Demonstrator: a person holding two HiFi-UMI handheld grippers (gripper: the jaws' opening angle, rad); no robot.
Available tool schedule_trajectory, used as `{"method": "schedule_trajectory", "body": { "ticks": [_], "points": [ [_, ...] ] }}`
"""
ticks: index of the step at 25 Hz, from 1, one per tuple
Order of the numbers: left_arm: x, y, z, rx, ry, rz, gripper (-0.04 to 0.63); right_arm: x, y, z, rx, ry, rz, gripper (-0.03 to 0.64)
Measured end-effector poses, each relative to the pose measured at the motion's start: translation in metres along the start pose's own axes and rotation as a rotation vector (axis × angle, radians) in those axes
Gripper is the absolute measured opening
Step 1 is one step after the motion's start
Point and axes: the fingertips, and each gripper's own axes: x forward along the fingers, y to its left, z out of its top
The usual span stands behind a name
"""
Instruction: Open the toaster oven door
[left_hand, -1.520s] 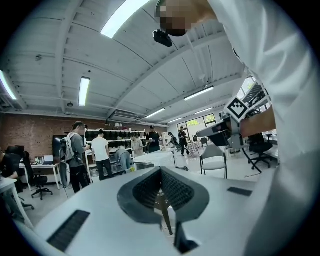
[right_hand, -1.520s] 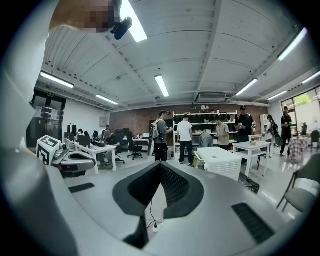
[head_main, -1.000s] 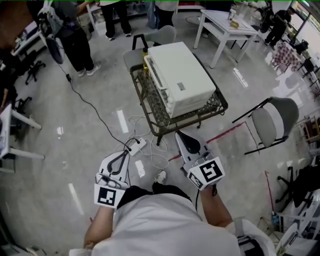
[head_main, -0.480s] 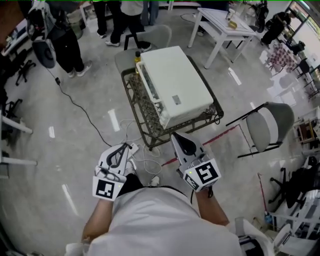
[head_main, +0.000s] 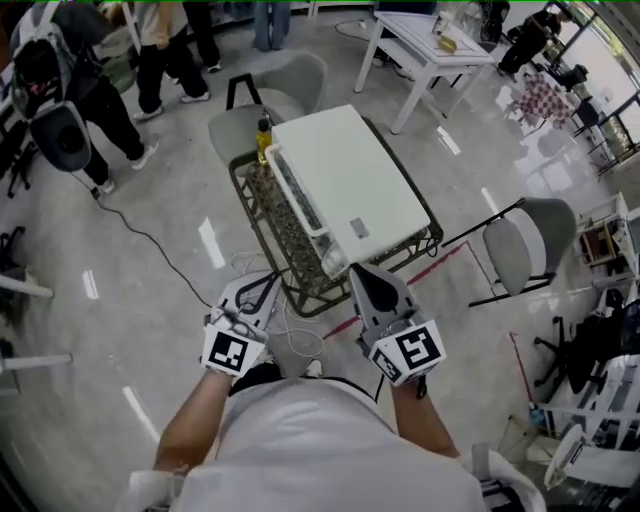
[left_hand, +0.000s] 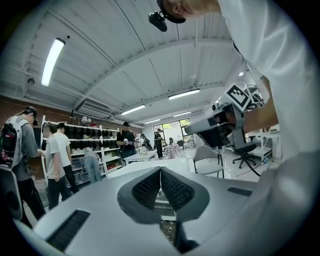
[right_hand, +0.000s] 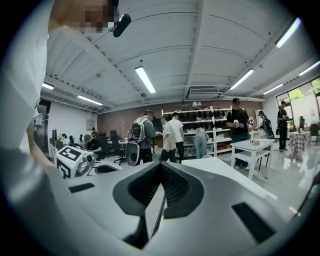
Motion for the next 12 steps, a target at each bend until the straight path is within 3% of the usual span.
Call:
{"method": "schedule_trajectory", "body": {
  "ticks": [4,8,10,12],
  "points": [
    [0.039,0.013,-0.021,0.001,0.045,-0.098,0.018,0.007,-0.007,-0.007,0.014,0.02,-0.059,0.021],
    [0.077,0.014,-0.039,0.086,0.089,-0.22,0.03,-0.004,-0.014,-0.016,0.042,0.04,-0.152,0.021],
    [0.094,0.011,-0.048,0.133,0.115,-0.288,0.157,-0.013,-0.016,-0.022,0.054,0.053,-0.195,0.021],
    [0.111,0.009,-0.059,0.202,0.151,-0.337,0.158,-0.021,-0.019,-0.026,0.063,0.063,-0.232,0.021]
  ]
}}
